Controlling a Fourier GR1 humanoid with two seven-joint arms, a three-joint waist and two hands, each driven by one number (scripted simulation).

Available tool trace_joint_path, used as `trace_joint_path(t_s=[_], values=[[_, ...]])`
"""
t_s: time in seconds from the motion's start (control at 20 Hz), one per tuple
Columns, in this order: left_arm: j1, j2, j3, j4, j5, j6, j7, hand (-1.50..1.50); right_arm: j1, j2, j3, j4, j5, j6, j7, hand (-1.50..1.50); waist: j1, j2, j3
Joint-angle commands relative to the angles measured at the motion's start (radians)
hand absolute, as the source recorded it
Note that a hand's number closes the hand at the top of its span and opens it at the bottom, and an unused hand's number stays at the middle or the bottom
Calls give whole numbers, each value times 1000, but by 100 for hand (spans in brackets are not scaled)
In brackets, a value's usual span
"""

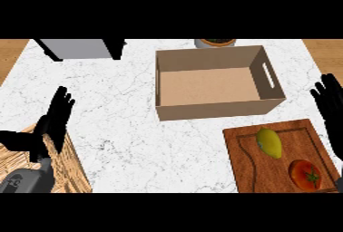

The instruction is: Pick the tomato from the cutting board and place it in the cardboard box

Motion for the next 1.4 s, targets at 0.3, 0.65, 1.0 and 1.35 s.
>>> trace_joint_path(t_s=[0.3, 0.65, 1.0, 1.35], values=[[27, 141, -22, 88, -133, 44, -3, 0, -128, -224, 58, -185, 62, 465, -321, -150, 47, -69, -10], [21, 206, -35, 99, -180, 65, 48, 0, 60, -223, 138, -7, 14, 808, -757, -150, 25, 17, 18], [18, 238, -32, 55, -187, 72, 104, 0, 11, -341, 64, 74, 198, 812, -1058, -150, 38, 4, 12], [24, 285, -35, 19, -199, 46, 145, 0, 9, -553, 136, 93, 511, 616, -1232, -150, 58, 7, 7]])
